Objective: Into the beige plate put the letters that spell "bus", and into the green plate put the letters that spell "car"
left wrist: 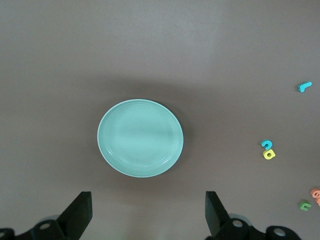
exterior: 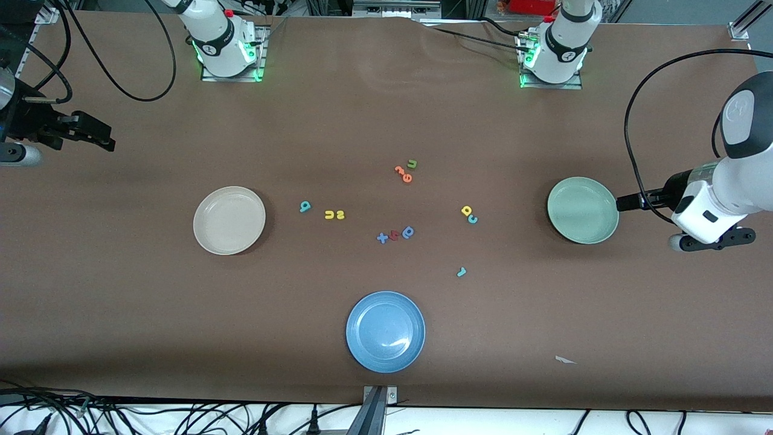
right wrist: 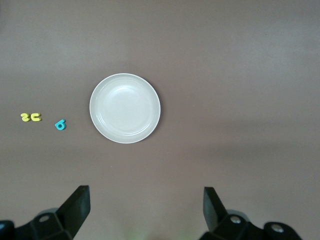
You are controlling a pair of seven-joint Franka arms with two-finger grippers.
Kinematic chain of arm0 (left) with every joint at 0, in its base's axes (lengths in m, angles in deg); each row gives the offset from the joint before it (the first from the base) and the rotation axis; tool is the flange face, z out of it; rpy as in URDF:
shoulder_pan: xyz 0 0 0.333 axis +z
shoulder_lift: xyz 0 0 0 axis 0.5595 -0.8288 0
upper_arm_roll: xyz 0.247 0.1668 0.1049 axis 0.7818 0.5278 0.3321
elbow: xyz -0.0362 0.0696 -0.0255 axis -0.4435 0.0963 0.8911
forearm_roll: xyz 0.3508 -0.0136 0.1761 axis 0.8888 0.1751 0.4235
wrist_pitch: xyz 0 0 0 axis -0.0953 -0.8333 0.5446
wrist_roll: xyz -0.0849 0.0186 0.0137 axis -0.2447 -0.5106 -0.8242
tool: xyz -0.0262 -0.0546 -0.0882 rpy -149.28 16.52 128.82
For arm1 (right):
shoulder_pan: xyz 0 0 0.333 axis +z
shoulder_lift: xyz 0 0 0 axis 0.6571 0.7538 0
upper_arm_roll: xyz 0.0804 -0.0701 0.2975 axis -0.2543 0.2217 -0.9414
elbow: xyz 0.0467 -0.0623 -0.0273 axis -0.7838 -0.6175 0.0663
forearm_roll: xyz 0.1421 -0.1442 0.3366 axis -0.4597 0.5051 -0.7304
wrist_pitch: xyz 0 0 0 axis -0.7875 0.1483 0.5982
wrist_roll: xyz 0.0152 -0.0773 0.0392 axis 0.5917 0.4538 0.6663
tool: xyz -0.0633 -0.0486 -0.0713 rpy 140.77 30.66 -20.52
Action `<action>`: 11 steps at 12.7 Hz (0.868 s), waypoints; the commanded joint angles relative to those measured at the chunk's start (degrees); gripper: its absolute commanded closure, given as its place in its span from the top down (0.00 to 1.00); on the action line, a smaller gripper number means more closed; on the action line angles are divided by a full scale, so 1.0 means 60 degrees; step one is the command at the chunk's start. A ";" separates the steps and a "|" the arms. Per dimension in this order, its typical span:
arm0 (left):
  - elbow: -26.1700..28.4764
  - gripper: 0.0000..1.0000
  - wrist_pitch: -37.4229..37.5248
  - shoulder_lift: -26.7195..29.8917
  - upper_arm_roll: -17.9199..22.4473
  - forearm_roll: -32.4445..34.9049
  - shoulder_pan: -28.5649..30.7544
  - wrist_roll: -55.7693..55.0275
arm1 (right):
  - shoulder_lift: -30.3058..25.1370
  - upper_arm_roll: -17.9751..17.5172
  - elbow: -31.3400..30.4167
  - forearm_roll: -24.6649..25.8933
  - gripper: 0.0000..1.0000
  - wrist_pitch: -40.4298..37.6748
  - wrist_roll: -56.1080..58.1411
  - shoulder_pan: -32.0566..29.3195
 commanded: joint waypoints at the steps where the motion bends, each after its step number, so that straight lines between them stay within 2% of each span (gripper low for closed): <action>1: -0.0014 0.99 0.0067 0.0014 -0.0013 0.0222 -0.0055 -0.0084 | -0.0069 -0.0041 0.0039 0.0061 1.00 -0.0141 -0.0010 0.0017; 9: -0.0014 0.99 0.0067 -0.0044 -0.0013 0.0222 -0.0055 -0.0070 | -0.0084 -0.0085 0.0024 0.0017 1.00 -0.0288 -0.0054 0.0178; 11: -0.0014 0.99 0.0067 -0.0044 -0.0013 0.0222 -0.0055 -0.0084 | -0.0025 -0.0377 0.0009 0.0031 1.00 -0.0302 -0.0025 0.0208</action>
